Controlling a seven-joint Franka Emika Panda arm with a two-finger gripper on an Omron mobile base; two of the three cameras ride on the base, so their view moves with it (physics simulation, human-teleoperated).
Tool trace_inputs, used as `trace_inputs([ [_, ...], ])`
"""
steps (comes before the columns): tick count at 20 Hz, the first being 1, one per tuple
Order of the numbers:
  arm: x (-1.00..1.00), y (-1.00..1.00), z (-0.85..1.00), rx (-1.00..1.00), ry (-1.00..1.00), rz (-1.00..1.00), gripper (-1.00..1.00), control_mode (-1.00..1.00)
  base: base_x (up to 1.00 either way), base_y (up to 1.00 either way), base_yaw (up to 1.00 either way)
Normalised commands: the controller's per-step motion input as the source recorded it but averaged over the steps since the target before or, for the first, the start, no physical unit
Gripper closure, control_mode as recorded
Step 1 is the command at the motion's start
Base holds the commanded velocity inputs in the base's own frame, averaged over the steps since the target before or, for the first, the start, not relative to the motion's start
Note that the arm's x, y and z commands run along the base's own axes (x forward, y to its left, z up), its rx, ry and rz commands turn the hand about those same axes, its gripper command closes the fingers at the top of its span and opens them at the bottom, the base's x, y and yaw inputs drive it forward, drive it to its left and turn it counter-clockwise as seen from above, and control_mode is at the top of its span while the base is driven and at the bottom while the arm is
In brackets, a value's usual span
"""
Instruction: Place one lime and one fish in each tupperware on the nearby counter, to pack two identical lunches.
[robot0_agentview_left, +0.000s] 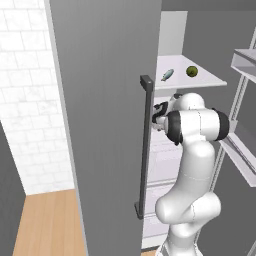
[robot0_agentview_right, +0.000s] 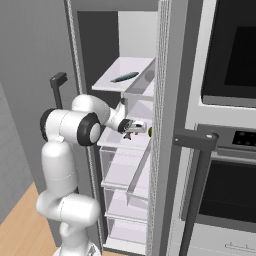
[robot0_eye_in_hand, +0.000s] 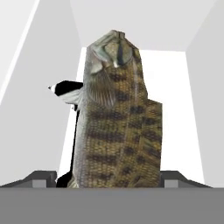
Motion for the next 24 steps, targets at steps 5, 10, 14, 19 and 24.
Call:
trace_inputs([
  [5, 0.0, 0.0, -0.12, 0.0, 0.0, 0.0, -1.0, -1.0, 0.0, 0.0, 0.0],
  [10, 0.0, 0.0, -0.08, 0.0, 0.0, 0.0, 1.0, -1.0, 0.0, 0.0, 0.0],
  [14, 0.0, 0.0, 0.0, 0.0, 0.01, 0.0, 1.0, -1.0, 0.0, 0.0, 0.0],
  [19, -0.03, 0.0, -0.04, 0.0, 0.02, 0.0, 1.0, -1.0, 0.0, 0.0, 0.0],
  [24, -0.58, 0.0, 0.18, 0.0, 0.0, 0.0, 1.0, -1.0, 0.0, 0.0, 0.0],
])
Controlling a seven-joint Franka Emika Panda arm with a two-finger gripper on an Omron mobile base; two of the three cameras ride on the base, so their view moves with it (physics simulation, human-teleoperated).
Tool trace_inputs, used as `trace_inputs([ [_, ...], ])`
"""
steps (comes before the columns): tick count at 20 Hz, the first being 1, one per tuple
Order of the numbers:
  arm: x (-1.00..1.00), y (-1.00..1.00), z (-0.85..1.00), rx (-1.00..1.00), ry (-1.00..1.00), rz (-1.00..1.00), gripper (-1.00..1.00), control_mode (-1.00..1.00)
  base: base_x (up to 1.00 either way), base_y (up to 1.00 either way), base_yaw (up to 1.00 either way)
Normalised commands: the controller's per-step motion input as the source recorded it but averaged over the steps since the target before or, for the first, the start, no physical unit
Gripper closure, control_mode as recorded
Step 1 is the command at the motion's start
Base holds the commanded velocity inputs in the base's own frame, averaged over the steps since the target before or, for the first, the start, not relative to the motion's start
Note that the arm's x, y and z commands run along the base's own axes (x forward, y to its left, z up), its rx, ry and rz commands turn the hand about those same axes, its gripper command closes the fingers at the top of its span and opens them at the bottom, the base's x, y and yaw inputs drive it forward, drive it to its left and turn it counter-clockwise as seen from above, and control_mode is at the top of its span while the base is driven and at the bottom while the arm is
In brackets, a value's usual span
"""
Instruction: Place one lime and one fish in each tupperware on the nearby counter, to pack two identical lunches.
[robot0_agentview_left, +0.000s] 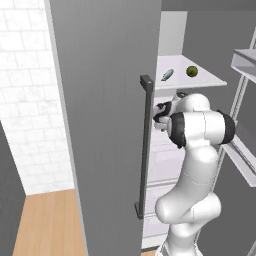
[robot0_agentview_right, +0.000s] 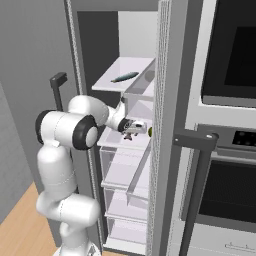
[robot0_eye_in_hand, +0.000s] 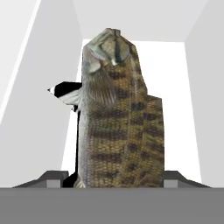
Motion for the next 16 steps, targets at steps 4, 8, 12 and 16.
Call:
trace_inputs([
  [4, -0.74, 0.0, 0.6, 0.0, 0.0, 0.0, 1.0, -1.0, 0.0, 0.0, 0.0],
  [8, -0.59, 0.0, 0.86, 0.0, 0.0, 0.0, 1.0, -1.0, 0.0, 0.0, 0.0],
  [12, -0.92, 0.0, 0.62, 0.0, 0.0, 0.0, 1.0, -1.0, 0.0, 0.0, 0.0],
  [16, -1.0, 0.02, 0.01, 0.0, -0.04, 0.0, 1.0, -1.0, 0.0, 0.0, 0.0],
])
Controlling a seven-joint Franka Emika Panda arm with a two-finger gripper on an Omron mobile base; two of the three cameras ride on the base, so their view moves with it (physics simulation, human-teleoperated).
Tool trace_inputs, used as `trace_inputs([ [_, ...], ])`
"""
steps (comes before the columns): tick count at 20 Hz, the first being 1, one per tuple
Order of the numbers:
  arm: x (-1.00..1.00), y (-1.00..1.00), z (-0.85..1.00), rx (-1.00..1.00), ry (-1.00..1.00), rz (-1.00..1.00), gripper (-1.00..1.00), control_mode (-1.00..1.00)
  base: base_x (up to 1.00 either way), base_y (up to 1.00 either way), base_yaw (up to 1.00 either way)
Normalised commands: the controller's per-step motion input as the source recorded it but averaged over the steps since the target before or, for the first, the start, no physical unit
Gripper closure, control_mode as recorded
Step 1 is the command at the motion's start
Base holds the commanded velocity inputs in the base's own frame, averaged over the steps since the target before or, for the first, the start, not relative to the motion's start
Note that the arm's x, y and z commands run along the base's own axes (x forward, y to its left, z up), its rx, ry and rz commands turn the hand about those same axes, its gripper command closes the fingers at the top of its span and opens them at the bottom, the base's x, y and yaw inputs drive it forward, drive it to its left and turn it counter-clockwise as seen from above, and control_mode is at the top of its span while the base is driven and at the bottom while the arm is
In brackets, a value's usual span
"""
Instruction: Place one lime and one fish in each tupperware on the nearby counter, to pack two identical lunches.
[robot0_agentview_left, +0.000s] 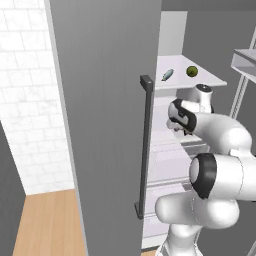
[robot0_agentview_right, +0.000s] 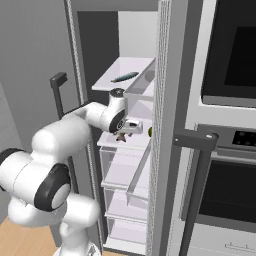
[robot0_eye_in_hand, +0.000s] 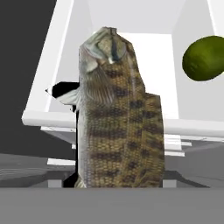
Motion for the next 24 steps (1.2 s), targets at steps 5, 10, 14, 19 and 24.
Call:
trace_inputs([
  [5, -0.82, 0.09, 0.84, 0.0, 0.01, 0.0, 1.0, -1.0, 0.0, 0.0, 0.0],
  [10, -0.85, 0.24, 1.0, 0.0, 0.12, 0.0, 1.0, -1.0, 0.0, 0.0, 0.0],
  [14, -1.0, 0.35, 0.33, 0.0, 0.03, 0.0, 1.0, -1.0, 0.0, 0.0, 0.0],
  [19, -0.79, 0.09, 0.0, 0.0, 0.0, 0.0, 1.0, -1.0, 0.0, 0.0, 0.0],
  [24, -0.35, 0.0, 0.0, 0.0, 0.0, 0.0, 1.0, -1.0, 0.0, 0.0, 0.0],
])
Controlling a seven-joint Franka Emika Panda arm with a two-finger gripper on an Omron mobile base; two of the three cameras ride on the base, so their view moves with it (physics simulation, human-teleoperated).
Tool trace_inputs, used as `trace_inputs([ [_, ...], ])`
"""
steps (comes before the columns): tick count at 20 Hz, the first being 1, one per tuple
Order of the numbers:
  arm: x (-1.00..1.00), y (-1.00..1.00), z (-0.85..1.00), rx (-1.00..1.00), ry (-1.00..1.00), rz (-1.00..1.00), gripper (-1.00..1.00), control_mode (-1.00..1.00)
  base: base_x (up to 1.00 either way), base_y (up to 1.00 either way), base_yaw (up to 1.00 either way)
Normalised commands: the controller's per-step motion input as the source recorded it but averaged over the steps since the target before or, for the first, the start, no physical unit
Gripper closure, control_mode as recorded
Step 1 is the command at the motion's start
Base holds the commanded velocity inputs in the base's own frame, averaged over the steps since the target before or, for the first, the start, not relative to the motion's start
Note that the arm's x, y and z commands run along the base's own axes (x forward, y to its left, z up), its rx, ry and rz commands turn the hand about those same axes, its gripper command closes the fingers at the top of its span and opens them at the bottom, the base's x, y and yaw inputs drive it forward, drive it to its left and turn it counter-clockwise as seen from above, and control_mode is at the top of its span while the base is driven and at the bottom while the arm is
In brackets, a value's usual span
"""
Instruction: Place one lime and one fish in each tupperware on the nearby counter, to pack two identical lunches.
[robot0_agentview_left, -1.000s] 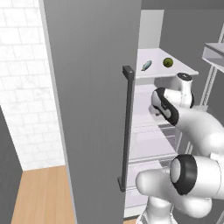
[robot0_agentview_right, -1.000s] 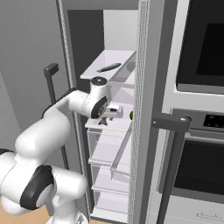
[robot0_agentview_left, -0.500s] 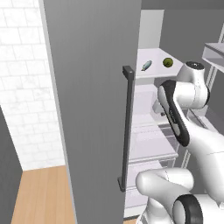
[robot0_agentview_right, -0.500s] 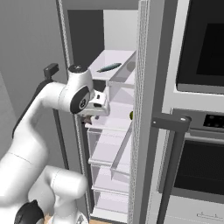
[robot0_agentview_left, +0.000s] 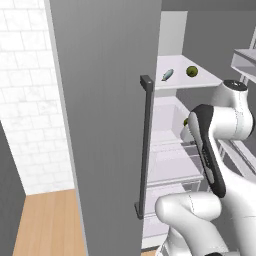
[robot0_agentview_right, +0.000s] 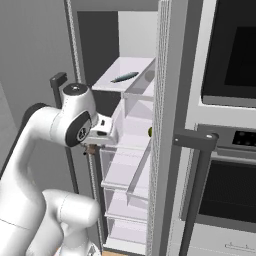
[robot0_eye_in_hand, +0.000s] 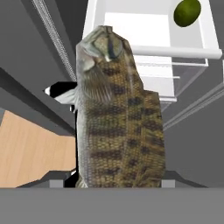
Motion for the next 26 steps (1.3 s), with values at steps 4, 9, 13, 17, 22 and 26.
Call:
trace_inputs([
  [4, -0.12, 0.0, 0.0, 0.0, 0.0, 0.0, 1.0, 1.0, -0.1, 0.0, 0.0],
  [9, 0.0, 0.0, 0.0, 0.0, 0.0, 0.0, 1.0, 1.0, -0.83, 0.42, -0.04],
  [13, 0.0, 0.0, 0.0, 0.0, 0.0, 0.0, 1.0, 1.0, -0.86, 0.82, -0.27],
  [17, 0.0, 0.0, 0.0, 0.0, 0.0, 0.0, 1.0, 1.0, -0.63, 0.42, -0.63],
  [22, 0.0, 0.0, 0.0, 0.0, 0.0, 0.0, 1.0, 1.0, -0.09, 0.04, -0.93],
  [26, 0.0, 0.0, 0.0, 0.0, 0.0, 0.0, 1.0, 1.0, -0.06, -0.05, -0.87],
])
